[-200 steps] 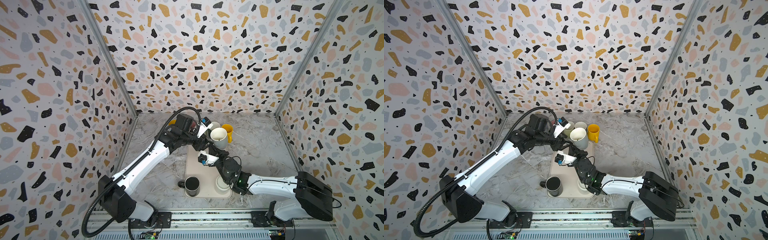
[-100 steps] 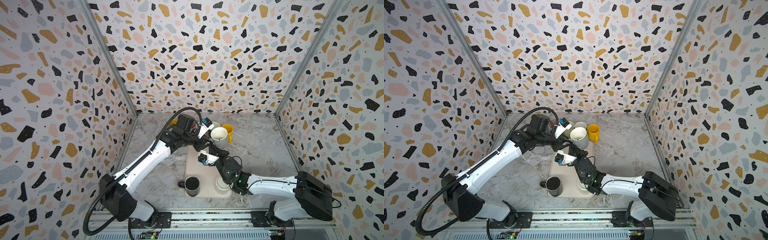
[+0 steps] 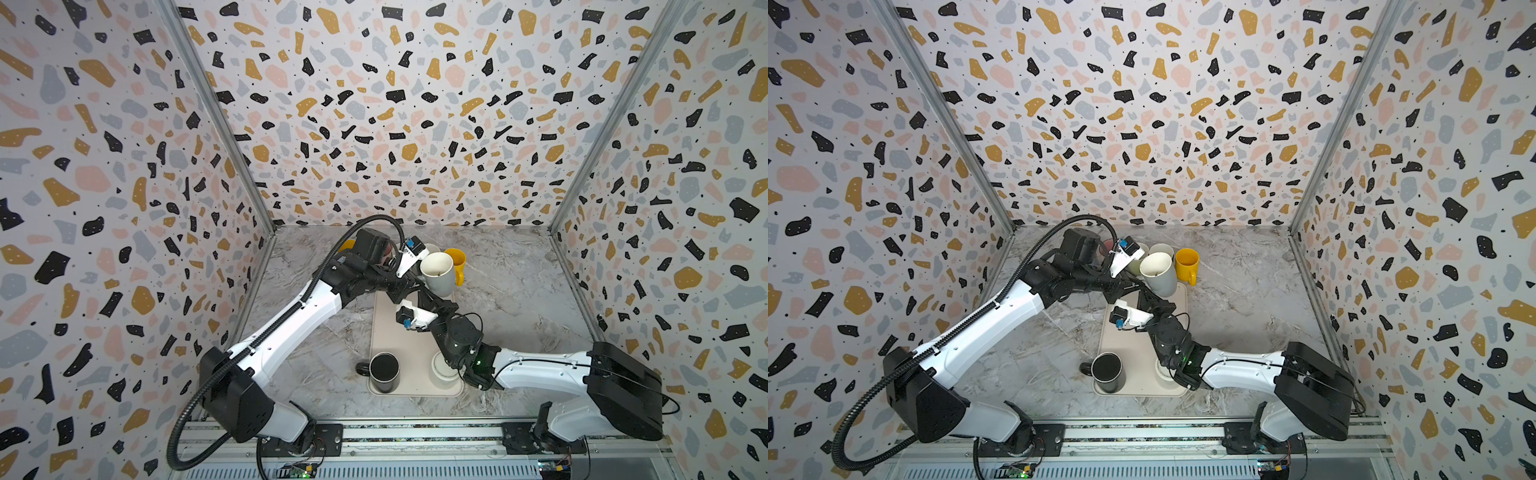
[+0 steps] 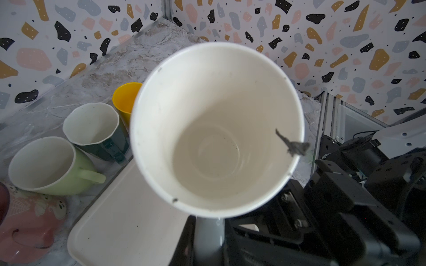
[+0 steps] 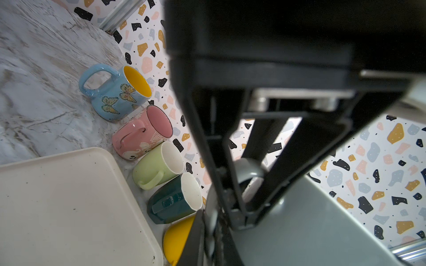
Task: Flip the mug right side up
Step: 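Close the left gripper on the grey mug's handle while the right gripper holds it upright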
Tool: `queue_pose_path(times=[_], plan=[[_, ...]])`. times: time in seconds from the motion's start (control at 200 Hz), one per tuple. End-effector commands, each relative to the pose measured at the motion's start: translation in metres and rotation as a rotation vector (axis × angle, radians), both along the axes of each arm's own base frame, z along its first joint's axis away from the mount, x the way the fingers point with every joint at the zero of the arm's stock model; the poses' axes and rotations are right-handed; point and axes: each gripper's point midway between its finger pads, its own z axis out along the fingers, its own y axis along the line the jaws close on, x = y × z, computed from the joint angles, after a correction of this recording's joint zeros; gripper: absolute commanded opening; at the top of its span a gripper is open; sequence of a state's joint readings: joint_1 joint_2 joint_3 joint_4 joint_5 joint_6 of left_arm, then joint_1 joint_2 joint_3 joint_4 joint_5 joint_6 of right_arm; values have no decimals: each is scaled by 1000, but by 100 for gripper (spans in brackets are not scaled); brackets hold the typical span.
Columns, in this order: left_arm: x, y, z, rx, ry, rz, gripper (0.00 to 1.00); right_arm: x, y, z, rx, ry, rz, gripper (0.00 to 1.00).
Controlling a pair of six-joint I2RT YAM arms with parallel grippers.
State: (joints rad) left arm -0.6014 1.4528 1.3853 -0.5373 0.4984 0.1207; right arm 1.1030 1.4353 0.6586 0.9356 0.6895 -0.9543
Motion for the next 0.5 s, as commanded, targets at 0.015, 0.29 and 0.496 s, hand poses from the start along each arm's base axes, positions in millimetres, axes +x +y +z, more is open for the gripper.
queue_pose_path(times=[0.015,0.29,0.496], plan=[[16,2,15,-34,-65,88,0,2,-10,34,110,-42,-56,27],[27,6,19,-41,-91,153,0,-4,-23,45,150,-11,-63,48],[43,15,19,-32,-103,236,0,-9,-46,51,189,-8,-101,50]])
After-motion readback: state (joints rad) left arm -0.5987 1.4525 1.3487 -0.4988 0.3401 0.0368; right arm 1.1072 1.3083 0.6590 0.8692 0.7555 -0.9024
